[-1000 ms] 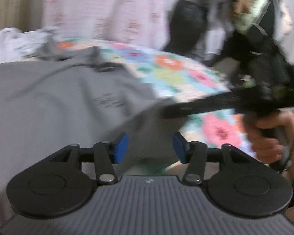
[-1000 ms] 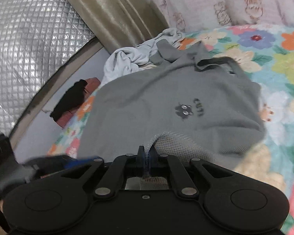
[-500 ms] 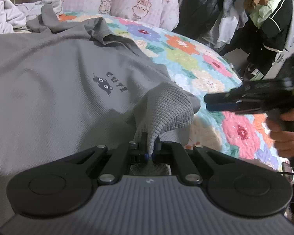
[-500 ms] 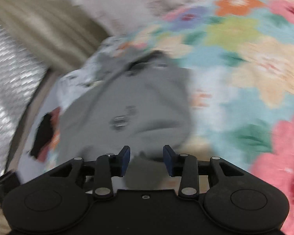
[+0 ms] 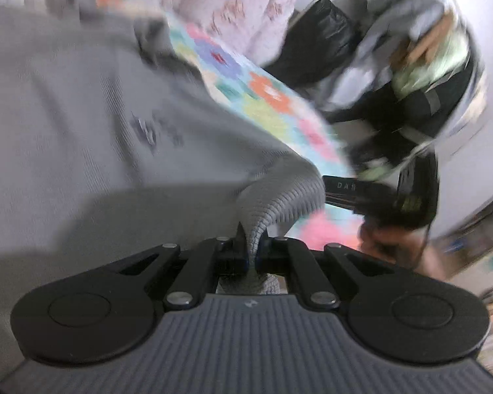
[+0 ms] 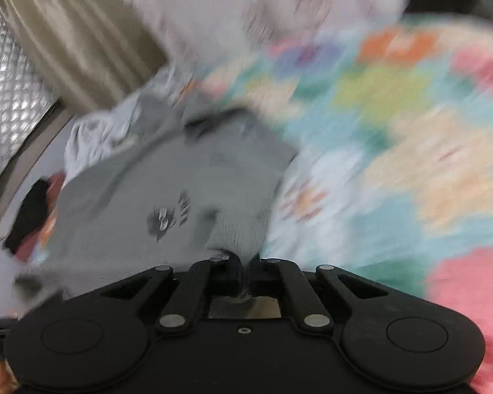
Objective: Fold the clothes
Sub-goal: 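Grasp the shirt hem with the left tool while the right tool grasps another hem point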
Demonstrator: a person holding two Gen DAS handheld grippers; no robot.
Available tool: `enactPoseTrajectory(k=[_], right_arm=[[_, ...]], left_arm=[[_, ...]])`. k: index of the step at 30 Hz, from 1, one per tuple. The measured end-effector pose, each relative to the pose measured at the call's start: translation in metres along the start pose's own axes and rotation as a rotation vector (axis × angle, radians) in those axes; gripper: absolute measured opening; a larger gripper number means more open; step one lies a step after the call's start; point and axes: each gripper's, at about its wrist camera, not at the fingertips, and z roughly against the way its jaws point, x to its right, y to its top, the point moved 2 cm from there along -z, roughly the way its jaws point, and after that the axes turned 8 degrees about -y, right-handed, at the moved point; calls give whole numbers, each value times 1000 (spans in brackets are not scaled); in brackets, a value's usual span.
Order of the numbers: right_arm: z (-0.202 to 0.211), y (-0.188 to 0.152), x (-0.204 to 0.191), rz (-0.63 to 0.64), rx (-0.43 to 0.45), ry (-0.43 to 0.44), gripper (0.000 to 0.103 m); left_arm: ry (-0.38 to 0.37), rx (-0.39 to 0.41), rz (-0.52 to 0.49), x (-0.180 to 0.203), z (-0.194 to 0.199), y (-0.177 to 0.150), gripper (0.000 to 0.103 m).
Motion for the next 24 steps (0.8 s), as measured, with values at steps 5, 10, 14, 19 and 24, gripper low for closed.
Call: enactPoseTrajectory(k=[5,10,14,19,24], right_arm=[[10,-5,30,-7,-17,-82,1],[-24,-29,47,-75,-109,-125,1],[1,-20,43,-62,-43,-114,1],[-3,-18,43,-10,-81,-160,1],[-22,-35,50,-2,-180,-211,3]], left_arm=[[-57,-69,44,-2,-22,-7,3],[-20,-119,40,-2,-48,-16,3],[-89,-100,56,15,-39,-11,2],[-108,-131,100,17,-46,-12,2],[13,-210,112,1,-49,-29,6]])
